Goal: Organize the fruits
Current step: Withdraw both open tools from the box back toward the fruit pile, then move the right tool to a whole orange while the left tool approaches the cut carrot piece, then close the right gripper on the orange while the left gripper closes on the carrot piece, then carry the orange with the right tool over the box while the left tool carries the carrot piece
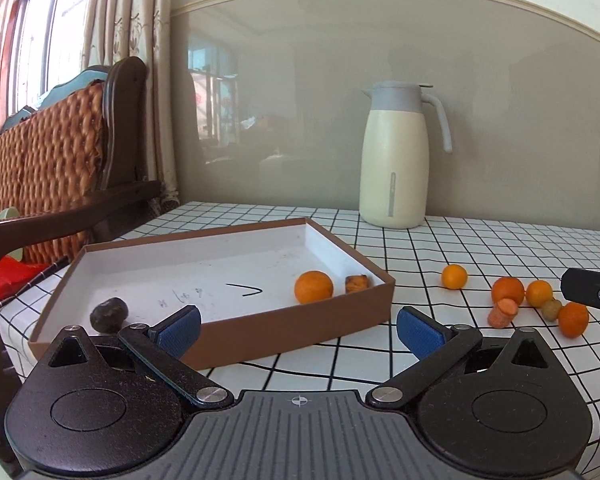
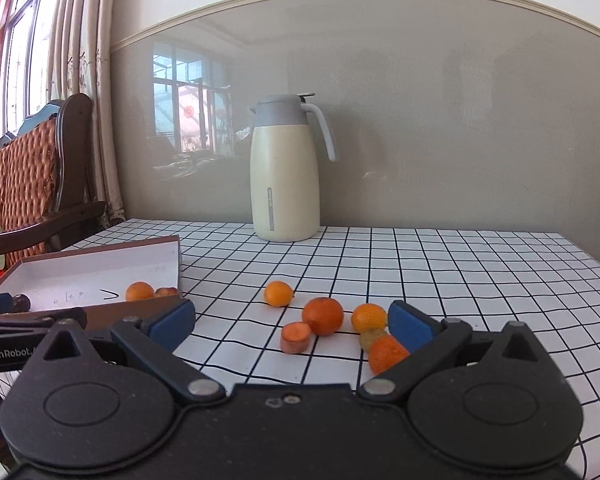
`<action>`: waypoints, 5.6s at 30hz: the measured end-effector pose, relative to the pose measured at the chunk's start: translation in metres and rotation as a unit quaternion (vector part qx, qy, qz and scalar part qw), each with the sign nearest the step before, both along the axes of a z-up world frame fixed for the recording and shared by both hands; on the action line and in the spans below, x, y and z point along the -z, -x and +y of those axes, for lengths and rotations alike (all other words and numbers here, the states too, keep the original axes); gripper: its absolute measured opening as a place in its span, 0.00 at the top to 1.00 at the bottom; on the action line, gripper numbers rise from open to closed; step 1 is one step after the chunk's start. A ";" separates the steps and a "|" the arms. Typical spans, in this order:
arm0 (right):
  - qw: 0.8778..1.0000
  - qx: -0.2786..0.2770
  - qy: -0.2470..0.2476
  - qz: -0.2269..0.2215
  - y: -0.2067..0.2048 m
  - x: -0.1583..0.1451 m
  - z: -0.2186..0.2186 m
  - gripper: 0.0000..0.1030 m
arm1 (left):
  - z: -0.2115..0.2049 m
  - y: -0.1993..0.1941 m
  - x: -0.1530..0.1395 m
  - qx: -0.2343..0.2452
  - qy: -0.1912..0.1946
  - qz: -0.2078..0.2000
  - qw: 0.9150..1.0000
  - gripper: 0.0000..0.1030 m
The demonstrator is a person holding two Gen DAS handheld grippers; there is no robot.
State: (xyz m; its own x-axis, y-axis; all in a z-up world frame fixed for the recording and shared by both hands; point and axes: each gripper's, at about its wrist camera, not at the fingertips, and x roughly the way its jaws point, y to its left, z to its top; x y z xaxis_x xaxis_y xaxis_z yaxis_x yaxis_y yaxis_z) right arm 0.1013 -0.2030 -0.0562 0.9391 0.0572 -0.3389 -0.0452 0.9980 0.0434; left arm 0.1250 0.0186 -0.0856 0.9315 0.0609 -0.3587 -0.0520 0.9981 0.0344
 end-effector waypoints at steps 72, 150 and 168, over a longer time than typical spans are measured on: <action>0.990 0.084 -0.058 0.098 -0.057 0.046 -0.074 0.57 | -0.147 -0.091 0.044 0.158 0.000 0.075 0.985 0.45; 0.994 -0.040 -0.037 0.098 -0.035 0.034 0.018 0.73 | -0.024 -0.014 0.019 0.045 -0.014 0.034 0.998 0.74; 0.986 -0.150 -0.037 0.058 -0.043 0.005 0.108 0.73 | 0.080 0.010 0.002 -0.070 0.009 0.003 0.997 0.74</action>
